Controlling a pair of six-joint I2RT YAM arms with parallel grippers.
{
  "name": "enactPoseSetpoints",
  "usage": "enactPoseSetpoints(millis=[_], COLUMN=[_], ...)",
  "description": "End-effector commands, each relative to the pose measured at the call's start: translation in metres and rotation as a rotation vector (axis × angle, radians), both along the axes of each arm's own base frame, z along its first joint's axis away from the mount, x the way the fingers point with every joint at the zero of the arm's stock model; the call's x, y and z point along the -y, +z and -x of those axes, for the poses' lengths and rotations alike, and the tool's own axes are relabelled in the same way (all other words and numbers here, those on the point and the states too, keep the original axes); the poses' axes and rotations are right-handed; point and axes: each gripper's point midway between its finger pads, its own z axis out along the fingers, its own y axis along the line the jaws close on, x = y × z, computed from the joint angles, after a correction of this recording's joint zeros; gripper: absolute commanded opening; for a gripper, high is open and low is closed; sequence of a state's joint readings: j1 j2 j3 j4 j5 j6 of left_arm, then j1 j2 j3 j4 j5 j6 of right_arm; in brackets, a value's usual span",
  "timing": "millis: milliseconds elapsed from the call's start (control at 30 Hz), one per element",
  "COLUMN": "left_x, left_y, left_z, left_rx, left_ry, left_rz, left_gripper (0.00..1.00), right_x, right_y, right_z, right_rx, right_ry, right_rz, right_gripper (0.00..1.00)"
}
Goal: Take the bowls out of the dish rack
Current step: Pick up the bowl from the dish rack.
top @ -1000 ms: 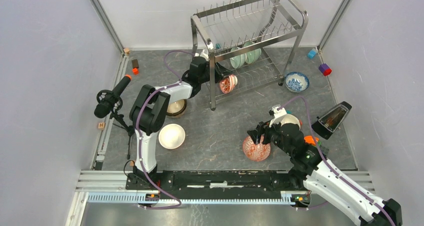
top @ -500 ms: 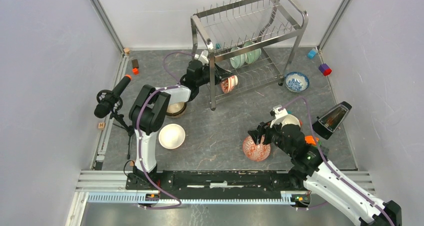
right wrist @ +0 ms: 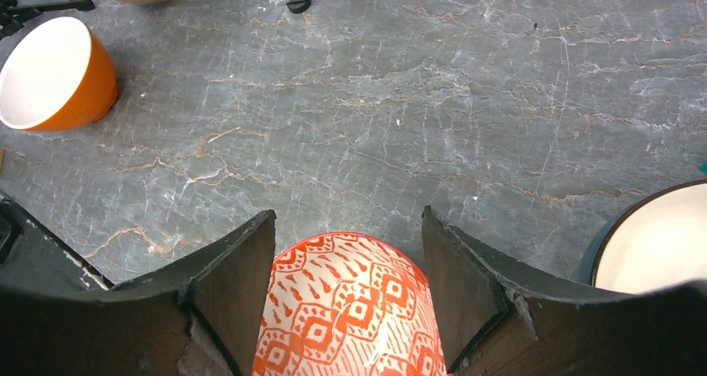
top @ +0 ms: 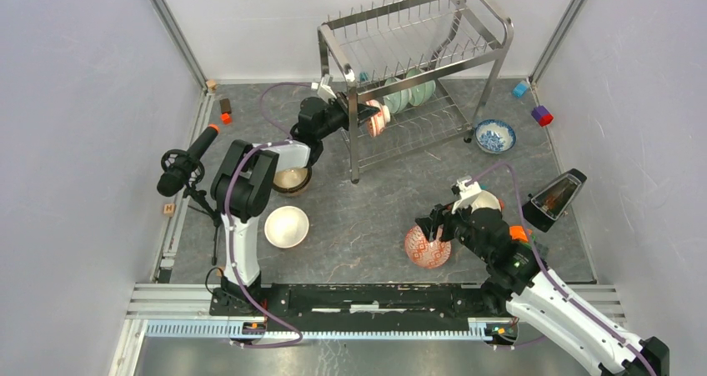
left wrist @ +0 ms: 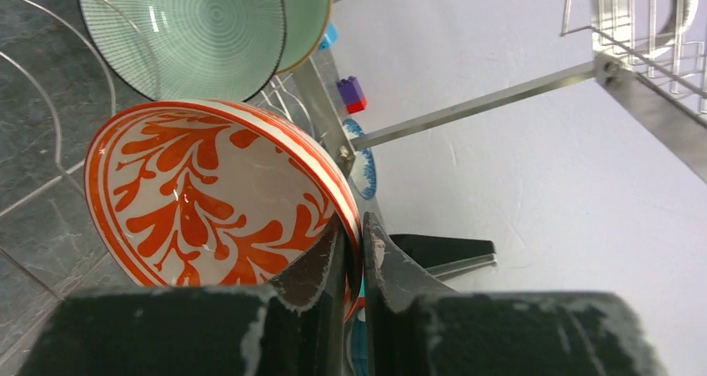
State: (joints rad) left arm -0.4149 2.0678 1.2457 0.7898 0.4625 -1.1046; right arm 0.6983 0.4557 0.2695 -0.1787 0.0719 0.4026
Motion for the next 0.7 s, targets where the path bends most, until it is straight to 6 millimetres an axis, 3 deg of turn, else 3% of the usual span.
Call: enactPoseSetpoints(millis=[0,400,667], left_x=[-0.015,-0.032,-0.044], left_y=[0.079,0.123,0.134], left_z=[0.001,0.018,0.04], left_rx=[0.179,0.244,0.255], left_ry=[0.02,0.022,0.047], left_rz=[0.17,0.292,0.279], left_gripper=[0.02,0.02,0.02], right_x=[0.003,0.007,0.007], right_y=[0.011,0.016,0.019], right_z=[-0.005,-0.003,0.0], right_rx=[0.044,0.05,0.046], right_ry=[-0.018,-0.033,-0.03], right_rz=[-0.005,-0.021,-0.032], right_gripper=[0.7,0.7,0.7])
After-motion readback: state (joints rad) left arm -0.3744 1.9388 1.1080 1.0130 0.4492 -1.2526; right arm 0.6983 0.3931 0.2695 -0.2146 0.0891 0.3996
